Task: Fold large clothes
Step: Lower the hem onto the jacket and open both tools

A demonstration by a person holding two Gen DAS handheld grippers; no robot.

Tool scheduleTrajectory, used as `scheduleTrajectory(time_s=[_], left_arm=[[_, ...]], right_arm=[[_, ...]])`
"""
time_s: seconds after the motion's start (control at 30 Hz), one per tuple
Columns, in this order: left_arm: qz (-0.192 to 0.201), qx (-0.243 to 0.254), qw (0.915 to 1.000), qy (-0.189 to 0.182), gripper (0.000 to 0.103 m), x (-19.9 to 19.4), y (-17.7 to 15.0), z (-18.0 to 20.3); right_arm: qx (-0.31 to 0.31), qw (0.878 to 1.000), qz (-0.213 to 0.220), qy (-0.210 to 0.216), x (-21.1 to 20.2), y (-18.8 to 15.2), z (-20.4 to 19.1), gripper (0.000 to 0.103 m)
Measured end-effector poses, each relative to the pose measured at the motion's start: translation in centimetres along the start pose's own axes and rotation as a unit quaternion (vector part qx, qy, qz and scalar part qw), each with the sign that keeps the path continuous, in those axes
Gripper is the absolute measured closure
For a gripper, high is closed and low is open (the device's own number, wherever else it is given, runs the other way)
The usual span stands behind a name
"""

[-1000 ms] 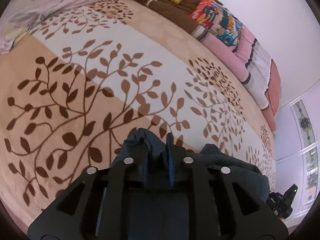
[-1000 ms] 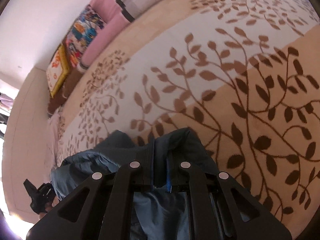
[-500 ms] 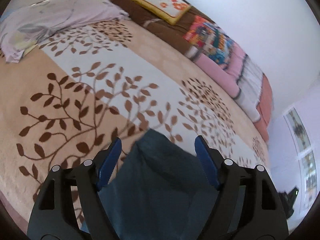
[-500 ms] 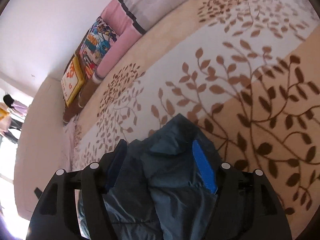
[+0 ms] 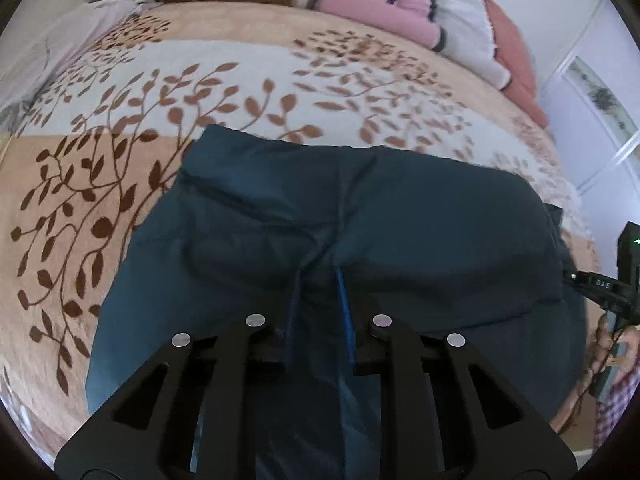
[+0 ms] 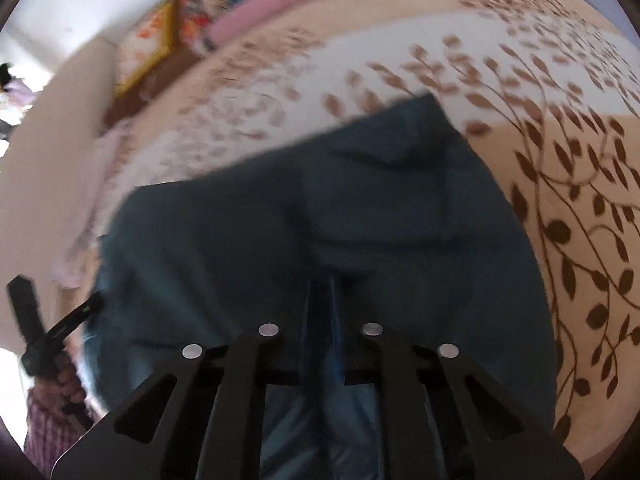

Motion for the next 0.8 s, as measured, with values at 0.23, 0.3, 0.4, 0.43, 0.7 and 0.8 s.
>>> scheduleTrajectory(time_s=[0.23,0.3,0.4,0.43,0.7,0.8], left_arm=[[-0.003,-0.014,0.9995,0.029,0.099,1.9,0.1,-0.9],[-0.002,-0.032,0.9994,0.016,0.099,1.5,0.1,-1.3],[0.004,-0.064,0.9979,-0.007,0.095,0.1,-0.3,-2.0],[0.007,-0.069,0.9975,-0.012,0.087,-0.4,-0.4,-2.1],[0.040,-0.087,0.9948,-0.036,0.047,-7.4,-4.9,-4.4],[0.048,-0.099,0.9929,-0.046,0.044,-9.6,-7.3,-5.5]], right_arm=[[0.029,1.000,0.002,0.010,1.6,0.3,2.5,0.103],[0.034,0.999,0.009,0.014,1.4,0.2,2.6,0.103],[0.033,0.999,0.019,0.018,0.3,-0.2,2.2,0.103],[0.034,0.999,0.023,0.022,-0.3,-0.4,2.1,0.103],[-0.031,0.996,0.061,0.049,-7.6,-6.2,-0.4,0.100],[-0.037,0.995,0.072,0.057,-10.0,-9.9,-0.4,0.100]])
Point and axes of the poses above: each gripper's, at about its wrist camera, not at the fingertips, and x roughly the way its jaws point, z to its right, y to its top, the point moved 4 cm from there along x, roughly the way its jaws point, and after that the axes turned 10 degrees about y, right-handed, at the moved point
